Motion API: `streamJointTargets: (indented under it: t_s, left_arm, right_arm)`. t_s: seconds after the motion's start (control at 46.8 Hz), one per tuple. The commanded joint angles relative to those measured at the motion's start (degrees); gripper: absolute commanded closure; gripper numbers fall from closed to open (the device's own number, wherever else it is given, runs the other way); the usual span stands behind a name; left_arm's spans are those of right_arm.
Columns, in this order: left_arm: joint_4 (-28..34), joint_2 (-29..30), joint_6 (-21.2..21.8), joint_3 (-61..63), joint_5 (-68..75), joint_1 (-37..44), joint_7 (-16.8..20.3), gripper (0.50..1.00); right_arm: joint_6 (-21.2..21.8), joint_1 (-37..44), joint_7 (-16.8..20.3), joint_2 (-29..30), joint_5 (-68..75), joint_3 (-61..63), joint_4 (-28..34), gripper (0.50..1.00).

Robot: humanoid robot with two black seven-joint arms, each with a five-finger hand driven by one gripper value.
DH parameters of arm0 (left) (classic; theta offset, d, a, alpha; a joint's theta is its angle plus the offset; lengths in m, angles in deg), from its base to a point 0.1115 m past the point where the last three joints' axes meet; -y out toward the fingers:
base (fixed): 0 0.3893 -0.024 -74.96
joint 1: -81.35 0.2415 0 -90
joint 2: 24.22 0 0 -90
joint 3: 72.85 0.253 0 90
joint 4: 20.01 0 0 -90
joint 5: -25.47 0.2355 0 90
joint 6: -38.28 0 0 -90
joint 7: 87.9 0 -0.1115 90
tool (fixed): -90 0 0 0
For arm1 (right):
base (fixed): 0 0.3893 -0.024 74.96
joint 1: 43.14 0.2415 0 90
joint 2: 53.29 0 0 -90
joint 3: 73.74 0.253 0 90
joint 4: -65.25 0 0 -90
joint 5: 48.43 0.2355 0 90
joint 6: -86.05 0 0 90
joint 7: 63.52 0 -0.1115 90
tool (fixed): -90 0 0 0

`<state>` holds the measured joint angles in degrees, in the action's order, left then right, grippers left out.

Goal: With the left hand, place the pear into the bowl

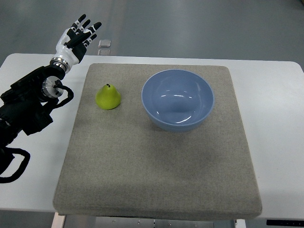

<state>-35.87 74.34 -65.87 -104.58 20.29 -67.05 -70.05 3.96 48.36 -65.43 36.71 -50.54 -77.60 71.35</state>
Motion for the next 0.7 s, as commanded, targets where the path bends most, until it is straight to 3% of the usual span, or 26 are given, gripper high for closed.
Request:
streamJointTargets:
  t_s: [0.0, 0.683]
  left_arm:
    - [-0.1, 0.0, -0.1, 0.0, 0.1, -0.1, 0.0, 0.506]
    - [-0.1, -0.1, -0.1, 0.2, 0.2, -0.1, 0.1, 0.506]
  right_arm:
    - [0.0, 0.0, 0.0, 0.0, 0.0, 0.0, 0.0, 0.574]
    - [0.0, 0.0, 0.0, 0.0, 0.0, 0.0, 0.1, 0.574]
